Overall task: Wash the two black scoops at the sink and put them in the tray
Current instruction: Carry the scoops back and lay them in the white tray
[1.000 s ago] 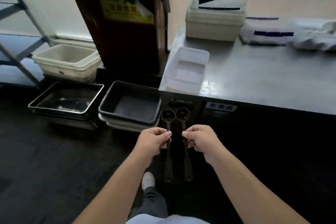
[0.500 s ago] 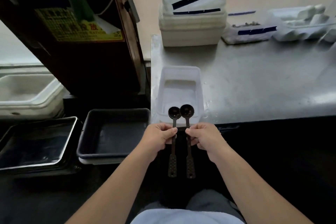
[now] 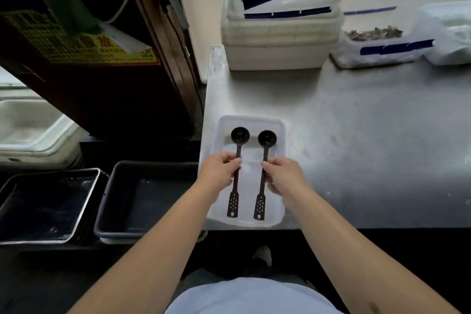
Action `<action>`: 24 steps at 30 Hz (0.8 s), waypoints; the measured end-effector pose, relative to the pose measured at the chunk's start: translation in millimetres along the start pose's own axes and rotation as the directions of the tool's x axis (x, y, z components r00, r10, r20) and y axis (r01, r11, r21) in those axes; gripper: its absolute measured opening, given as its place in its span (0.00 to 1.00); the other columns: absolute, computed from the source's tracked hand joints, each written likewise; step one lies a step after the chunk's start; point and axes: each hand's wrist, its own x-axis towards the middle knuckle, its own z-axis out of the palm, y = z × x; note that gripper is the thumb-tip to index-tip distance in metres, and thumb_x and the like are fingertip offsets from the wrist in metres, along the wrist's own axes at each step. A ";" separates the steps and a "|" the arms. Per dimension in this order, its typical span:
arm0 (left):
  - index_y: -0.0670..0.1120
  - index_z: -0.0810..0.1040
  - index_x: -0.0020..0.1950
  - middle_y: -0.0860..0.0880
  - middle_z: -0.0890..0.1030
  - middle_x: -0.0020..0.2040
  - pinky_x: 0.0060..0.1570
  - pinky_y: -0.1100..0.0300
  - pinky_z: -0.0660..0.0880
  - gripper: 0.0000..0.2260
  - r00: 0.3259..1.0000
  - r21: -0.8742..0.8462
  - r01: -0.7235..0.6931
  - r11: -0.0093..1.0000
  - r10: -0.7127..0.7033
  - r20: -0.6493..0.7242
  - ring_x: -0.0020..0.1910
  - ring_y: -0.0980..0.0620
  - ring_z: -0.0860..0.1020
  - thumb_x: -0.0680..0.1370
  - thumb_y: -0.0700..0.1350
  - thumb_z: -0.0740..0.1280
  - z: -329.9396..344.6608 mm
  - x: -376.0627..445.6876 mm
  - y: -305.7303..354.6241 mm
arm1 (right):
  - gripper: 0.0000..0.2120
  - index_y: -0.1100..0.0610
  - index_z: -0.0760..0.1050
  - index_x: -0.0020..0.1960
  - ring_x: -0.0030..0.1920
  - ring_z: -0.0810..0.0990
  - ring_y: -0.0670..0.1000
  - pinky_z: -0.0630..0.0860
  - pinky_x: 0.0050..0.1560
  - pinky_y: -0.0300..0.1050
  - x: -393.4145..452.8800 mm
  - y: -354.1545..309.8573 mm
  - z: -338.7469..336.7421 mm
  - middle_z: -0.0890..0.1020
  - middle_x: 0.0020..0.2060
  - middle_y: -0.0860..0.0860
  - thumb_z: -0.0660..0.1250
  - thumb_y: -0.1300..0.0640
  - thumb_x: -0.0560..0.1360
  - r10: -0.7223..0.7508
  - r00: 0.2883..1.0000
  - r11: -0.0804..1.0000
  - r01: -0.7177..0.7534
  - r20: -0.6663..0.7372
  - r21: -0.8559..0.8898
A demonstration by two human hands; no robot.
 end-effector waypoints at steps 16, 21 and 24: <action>0.50 0.76 0.34 0.51 0.79 0.34 0.41 0.56 0.78 0.11 0.993 0.506 0.122 0.854 -0.108 -0.057 0.41 0.46 0.80 0.75 0.40 0.63 16.9 82.9 -49.1 | 0.09 0.57 0.74 0.39 0.39 0.75 0.56 0.66 0.28 0.42 66.2 25.5 49.5 0.80 0.40 0.57 0.60 0.64 0.77 0.117 0.992 0.885 -0.123 -0.042 -0.449; 0.49 0.75 0.41 0.49 0.78 0.38 0.38 0.59 0.69 0.06 0.997 0.604 0.073 0.794 -0.079 -0.017 0.41 0.48 0.76 0.73 0.38 0.63 16.6 82.9 -42.7 | 0.09 0.60 0.82 0.45 0.38 0.76 0.55 0.65 0.27 0.41 63.4 25.7 56.4 0.81 0.40 0.55 0.62 0.64 0.76 0.131 0.990 0.841 -0.135 -0.045 -0.524; 0.48 0.75 0.46 0.47 0.79 0.43 0.40 0.59 0.70 0.06 0.998 0.601 0.031 0.799 -0.052 0.018 0.43 0.47 0.77 0.74 0.38 0.62 15.3 79.7 -44.3 | 0.08 0.58 0.77 0.43 0.38 0.76 0.55 0.67 0.29 0.42 58.9 29.3 56.0 0.80 0.42 0.57 0.61 0.65 0.76 0.133 0.989 0.816 -0.142 -0.056 -0.561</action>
